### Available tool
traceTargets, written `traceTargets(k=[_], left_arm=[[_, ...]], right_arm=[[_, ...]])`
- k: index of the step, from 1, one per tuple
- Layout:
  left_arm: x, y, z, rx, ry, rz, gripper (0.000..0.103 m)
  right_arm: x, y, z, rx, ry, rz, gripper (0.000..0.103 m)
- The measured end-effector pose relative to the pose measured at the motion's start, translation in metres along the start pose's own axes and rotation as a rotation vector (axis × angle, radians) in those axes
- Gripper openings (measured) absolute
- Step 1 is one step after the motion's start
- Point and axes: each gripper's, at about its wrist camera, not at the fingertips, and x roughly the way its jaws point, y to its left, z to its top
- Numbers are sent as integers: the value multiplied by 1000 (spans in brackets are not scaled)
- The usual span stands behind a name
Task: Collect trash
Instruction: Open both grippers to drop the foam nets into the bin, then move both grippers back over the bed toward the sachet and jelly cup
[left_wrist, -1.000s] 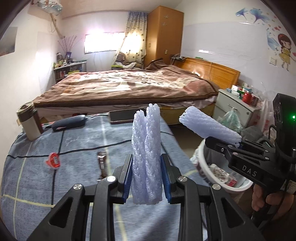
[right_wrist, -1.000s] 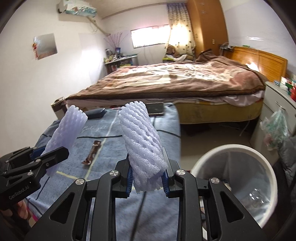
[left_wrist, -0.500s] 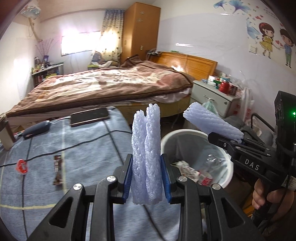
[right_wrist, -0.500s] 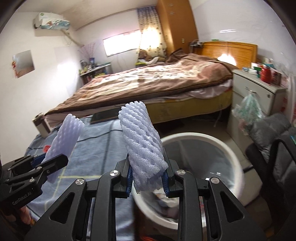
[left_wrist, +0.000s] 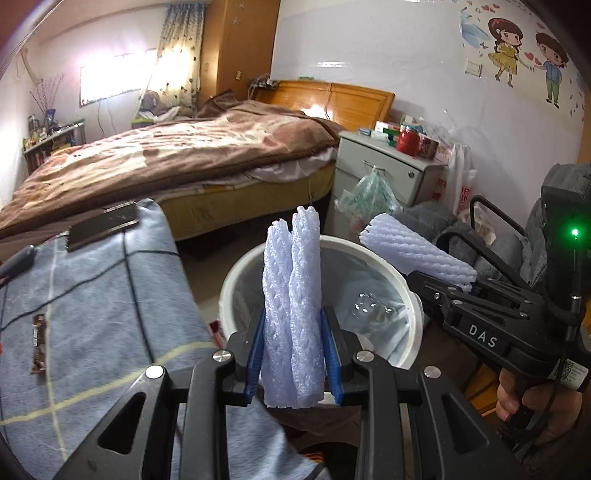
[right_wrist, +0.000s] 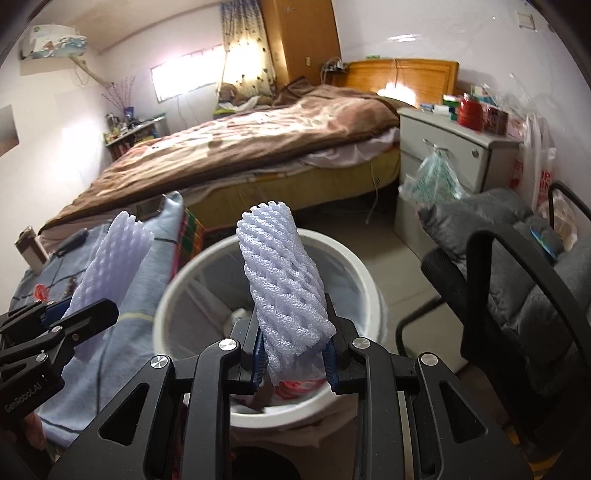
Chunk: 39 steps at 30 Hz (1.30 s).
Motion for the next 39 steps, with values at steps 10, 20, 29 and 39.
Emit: traceTargets(k=[10, 20, 29, 39], left_arm=[[16, -9, -3, 2, 39, 4, 33], [15, 0, -6, -15, 45, 20, 61], [2, 13, -6, -47, 24, 22, 64], [-17, 31, -10, -78, -11, 46, 64]], right_arm=[[11, -8, -9, -14, 67, -4, 28], [15, -6, -12, -10, 97, -13, 51], [9, 5, -11, -35, 77, -7, 54], [4, 23, -10, -46, 57, 3, 54]])
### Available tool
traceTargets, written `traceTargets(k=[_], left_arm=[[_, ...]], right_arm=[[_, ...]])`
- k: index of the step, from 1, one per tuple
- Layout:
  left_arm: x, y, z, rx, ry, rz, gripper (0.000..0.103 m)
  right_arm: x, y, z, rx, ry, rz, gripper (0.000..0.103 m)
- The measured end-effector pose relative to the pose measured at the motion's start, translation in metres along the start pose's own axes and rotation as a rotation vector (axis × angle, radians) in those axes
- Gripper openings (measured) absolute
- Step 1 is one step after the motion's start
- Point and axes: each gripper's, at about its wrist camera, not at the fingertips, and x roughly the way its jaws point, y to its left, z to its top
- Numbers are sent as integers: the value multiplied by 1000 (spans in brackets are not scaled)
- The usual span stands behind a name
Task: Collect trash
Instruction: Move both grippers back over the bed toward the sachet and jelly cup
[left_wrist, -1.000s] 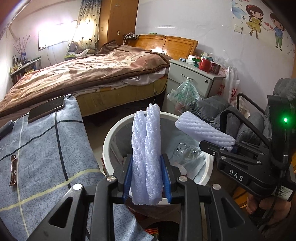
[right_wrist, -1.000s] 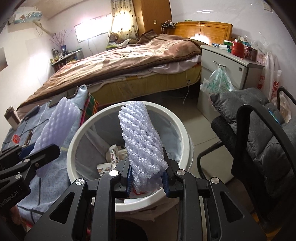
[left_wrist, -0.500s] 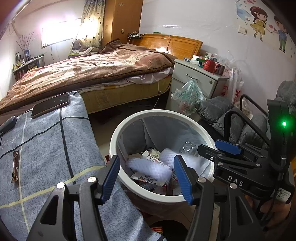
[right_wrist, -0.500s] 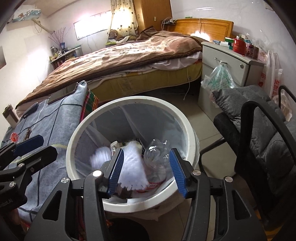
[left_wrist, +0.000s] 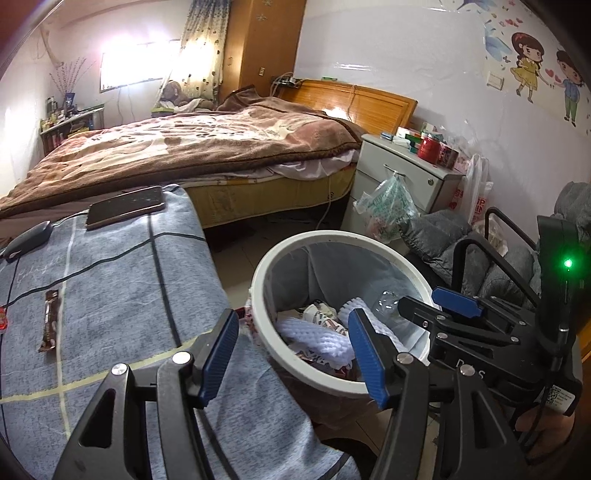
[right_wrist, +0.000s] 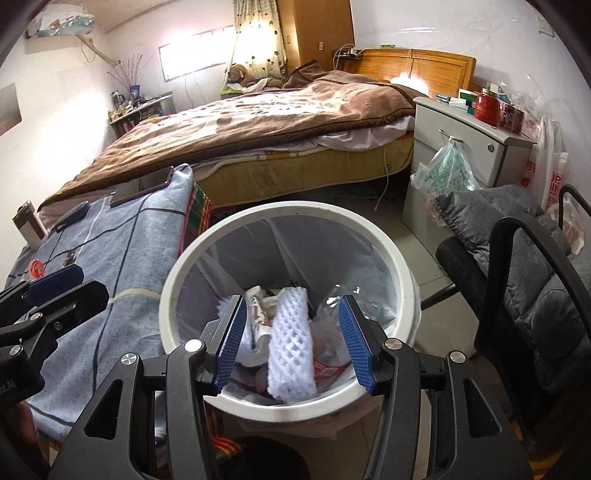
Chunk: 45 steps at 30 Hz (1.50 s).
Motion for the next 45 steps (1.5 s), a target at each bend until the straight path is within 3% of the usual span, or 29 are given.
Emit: traceTargets(k=[10, 24, 45], left_arm=[[-28, 30, -4, -30, -50, 42, 64], [-72, 97, -19, -102, -102, 163, 64], [-133, 238, -50, -270, -144, 369, 64]], right_arm=[[-8, 25, 3, -12, -43, 37, 54], [-5, 89, 5, -97, -56, 129, 54], [16, 211, 5, -240, -39, 268, 54]])
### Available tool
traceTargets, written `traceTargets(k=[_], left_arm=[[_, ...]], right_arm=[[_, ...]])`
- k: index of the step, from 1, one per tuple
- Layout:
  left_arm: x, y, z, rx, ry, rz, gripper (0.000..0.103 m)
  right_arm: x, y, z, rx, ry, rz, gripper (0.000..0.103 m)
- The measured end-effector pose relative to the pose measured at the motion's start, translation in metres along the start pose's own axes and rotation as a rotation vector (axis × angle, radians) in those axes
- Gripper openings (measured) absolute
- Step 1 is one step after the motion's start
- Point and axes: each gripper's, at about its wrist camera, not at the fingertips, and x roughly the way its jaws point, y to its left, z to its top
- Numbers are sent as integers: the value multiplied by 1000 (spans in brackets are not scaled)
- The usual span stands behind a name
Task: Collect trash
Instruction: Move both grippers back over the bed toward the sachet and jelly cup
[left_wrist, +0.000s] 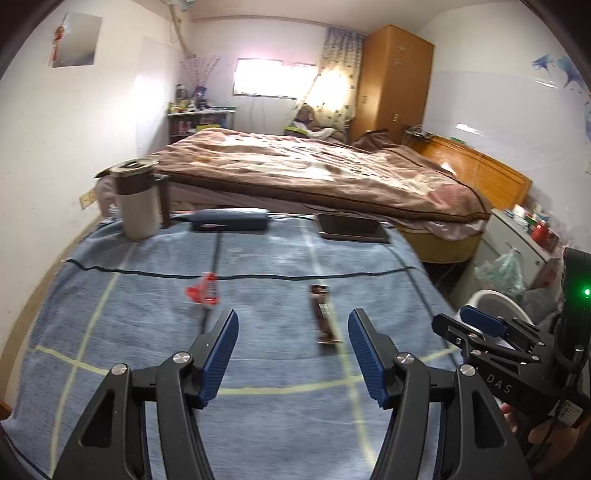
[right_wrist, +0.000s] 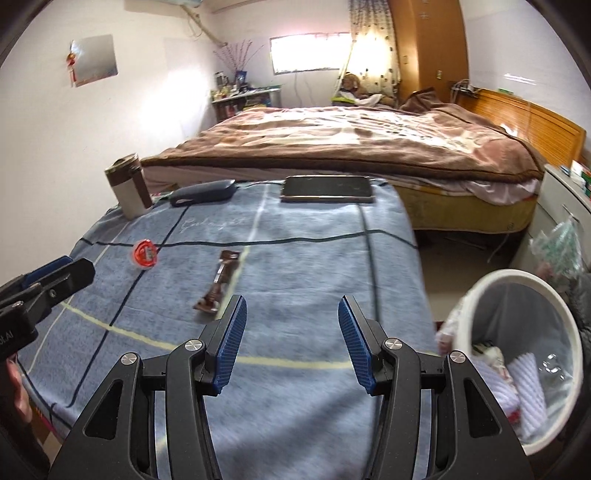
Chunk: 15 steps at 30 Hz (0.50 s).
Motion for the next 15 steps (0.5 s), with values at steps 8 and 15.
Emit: traceTargets(k=[8, 15], left_arm=[[18, 42, -2, -66, 37, 43, 65], [44, 66, 0, -98, 67, 70, 65]], right_arm=[[29, 26, 8, -29, 50, 24, 54], [61, 46, 16, -37, 101, 54, 54]])
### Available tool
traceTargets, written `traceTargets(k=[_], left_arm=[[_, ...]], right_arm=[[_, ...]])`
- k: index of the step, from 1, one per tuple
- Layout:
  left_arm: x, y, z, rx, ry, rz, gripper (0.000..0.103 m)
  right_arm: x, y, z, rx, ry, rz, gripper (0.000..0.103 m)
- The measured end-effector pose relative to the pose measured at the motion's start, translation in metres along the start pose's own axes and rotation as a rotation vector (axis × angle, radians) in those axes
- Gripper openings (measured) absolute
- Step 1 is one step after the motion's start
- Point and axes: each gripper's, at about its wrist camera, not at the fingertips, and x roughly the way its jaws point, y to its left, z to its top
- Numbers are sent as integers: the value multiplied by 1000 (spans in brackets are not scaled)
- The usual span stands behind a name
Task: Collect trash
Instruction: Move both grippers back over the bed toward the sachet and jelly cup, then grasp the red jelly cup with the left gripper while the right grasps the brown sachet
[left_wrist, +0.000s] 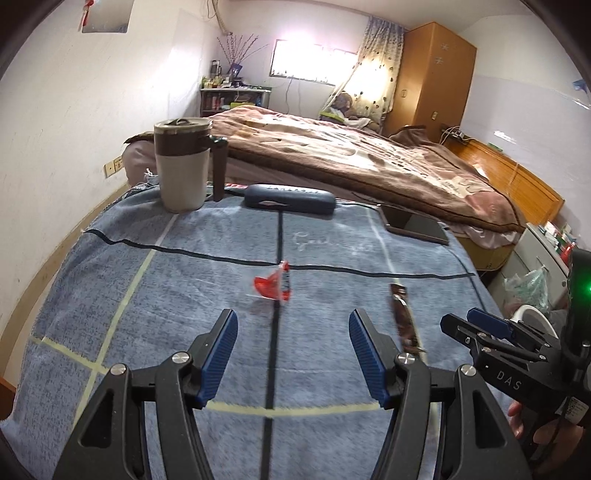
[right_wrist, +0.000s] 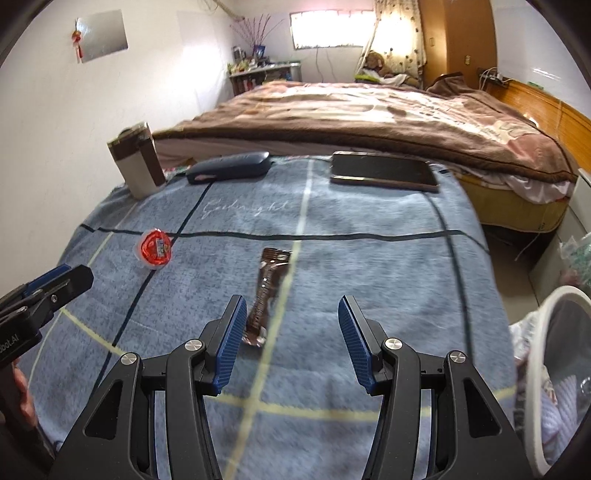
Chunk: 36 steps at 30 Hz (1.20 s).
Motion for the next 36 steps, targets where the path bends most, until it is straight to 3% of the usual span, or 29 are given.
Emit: traceTargets(k=[20, 29, 34, 36], left_arm=[[84, 18, 20, 14, 125, 3, 68], [102, 28, 20, -23, 145, 7, 68], [102, 28, 20, -28, 139, -4, 68], [103, 29, 20, -29, 140, -5, 60]], right_arm=[[52, 15, 10, -22, 94, 4, 54], [59, 23, 12, -52, 92, -18, 38], [60, 23, 13, -46, 89, -23, 21], [60, 22, 13, -43, 89, -20, 21]])
